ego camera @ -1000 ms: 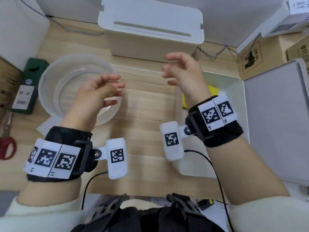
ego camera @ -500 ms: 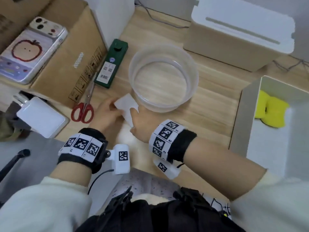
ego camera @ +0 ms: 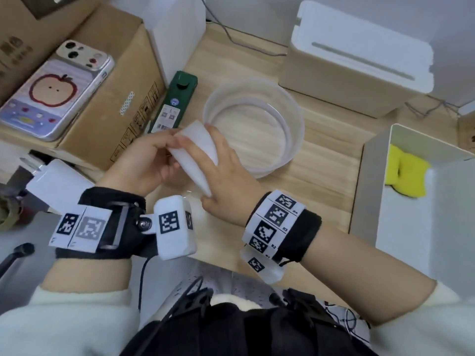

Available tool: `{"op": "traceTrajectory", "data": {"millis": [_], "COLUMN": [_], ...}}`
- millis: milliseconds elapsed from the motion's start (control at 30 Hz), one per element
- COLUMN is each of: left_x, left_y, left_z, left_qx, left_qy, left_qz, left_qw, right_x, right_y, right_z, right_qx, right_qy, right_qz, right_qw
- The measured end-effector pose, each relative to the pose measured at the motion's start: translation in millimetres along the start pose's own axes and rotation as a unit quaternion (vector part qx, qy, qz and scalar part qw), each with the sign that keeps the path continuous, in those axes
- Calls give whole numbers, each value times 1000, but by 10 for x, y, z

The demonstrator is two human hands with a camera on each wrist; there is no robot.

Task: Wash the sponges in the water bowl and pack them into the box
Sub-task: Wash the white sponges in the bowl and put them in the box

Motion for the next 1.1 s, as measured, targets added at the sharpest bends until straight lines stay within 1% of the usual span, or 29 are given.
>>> {"op": "traceTrajectory", "data": {"millis": [100, 167, 233, 267, 333, 367, 400, 433, 467, 500, 567, 633, 733, 867, 1100], "left_x": [299, 515, 638, 639, 544, 468, 404, 372, 365, 383, 429, 436, 428, 449, 458], "left_y": [225, 324, 389, 399, 384, 352, 316, 266, 203, 131, 5, -57, -71, -41, -26], "left_z": [-73, -155, -254, -307, -444, -522, -591, -661, -728, -785, -843, -857, -828, -805, -773], "left_qx": [22, 31, 44, 52, 70, 74, 68, 46, 14, -18, -63, -81, -99, -115, -122], "left_qy": [-77, -107, -92, -68, 11, 60, 104, 127, 126, 110, 87, 81, 77, 70, 65], "left_qz": [-86, -122, -113, -105, -109, -146, -202, -257, -302, -341, -419, -476, -522, -540, -546], "left_qw": [993, 986, 988, 991, 991, 985, 972, 957, 945, 934, 902, 872, 844, 831, 827], "right_x": [-321, -528, -723, -813, -963, -1021, -1064, -1100, -1121, -1135, -1154, -1161, -1163, -1154, -1123], "right_y": [-13, 47, 160, 232, 400, 468, 518, 544, 567, 584, 617, 633, 684, 723, 727], "right_z": [105, 151, 165, 164, 138, 134, 127, 120, 108, 91, 49, -7, -115, -241, -319], "right_qx": [17, 25, 32, 40, 58, 63, 72, 85, 102, 119, 149, 172, 199, 210, 194], "right_qy": [68, 106, 123, 125, 147, 159, 163, 158, 148, 141, 145, 166, 206, 239, 252], "right_qz": [57, 69, 22, -11, -70, -114, -167, -219, -259, -284, -313, -336, -347, -354, -379], "right_qw": [996, 992, 992, 991, 985, 979, 970, 959, 949, 941, 927, 911, 893, 879, 869]}}
Point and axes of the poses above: each hand's wrist, its own z-axis away from the middle knuckle, its own x-axis out of the palm, y = z × x, the point moved 3 cm from there along -z, towards the middle knuckle, and after that the axes turned 14 degrees about -y, right-handed, at the moved point
